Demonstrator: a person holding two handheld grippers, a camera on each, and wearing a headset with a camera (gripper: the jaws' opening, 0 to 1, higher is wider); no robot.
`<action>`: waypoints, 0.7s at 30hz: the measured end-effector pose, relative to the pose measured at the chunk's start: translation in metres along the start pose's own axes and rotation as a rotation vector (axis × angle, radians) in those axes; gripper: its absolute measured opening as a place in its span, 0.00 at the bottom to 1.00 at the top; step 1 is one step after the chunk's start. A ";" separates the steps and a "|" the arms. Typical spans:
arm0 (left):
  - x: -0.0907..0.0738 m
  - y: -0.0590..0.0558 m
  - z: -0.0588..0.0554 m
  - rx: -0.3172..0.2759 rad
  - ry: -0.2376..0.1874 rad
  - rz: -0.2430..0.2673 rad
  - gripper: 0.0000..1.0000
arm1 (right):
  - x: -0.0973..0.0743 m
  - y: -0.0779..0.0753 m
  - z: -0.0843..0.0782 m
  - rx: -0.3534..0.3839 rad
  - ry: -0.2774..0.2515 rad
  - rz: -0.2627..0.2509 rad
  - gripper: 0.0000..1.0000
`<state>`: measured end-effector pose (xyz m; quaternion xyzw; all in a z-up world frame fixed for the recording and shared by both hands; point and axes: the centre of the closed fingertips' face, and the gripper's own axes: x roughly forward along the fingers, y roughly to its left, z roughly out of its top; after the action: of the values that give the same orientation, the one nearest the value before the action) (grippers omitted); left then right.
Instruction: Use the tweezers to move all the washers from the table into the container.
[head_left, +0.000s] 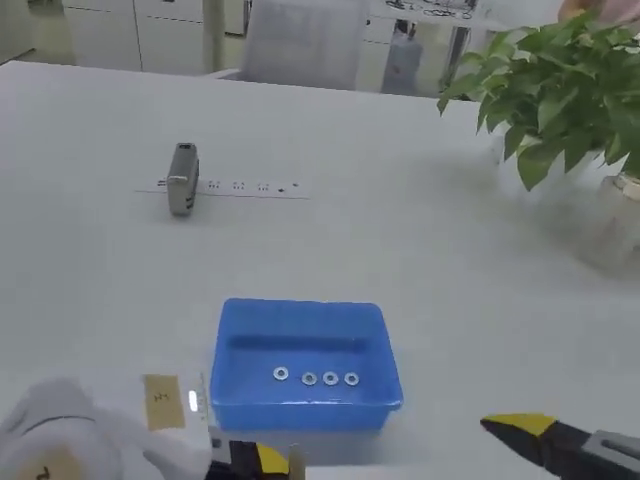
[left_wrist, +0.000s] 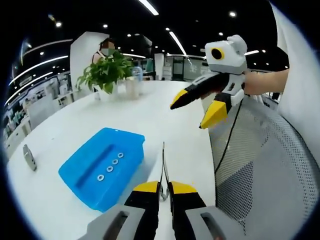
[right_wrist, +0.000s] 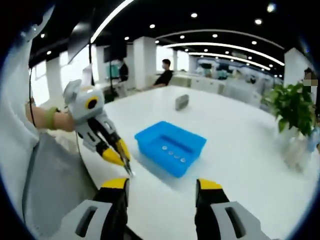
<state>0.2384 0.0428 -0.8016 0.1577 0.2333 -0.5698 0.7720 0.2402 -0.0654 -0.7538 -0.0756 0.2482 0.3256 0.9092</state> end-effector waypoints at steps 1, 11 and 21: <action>-0.003 0.002 0.002 -0.006 -0.006 0.014 0.03 | -0.004 -0.006 0.002 0.006 -0.021 -0.023 0.57; -0.040 0.047 0.042 -0.053 -0.110 0.204 0.03 | -0.024 -0.044 0.019 -0.023 -0.155 -0.212 0.75; -0.048 0.104 0.061 -0.176 -0.208 0.355 0.03 | -0.008 -0.057 -0.012 0.105 -0.011 -0.233 0.60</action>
<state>0.3365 0.0817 -0.7267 0.0686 0.1700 -0.4157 0.8909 0.2654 -0.1179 -0.7617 -0.0546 0.2494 0.2048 0.9449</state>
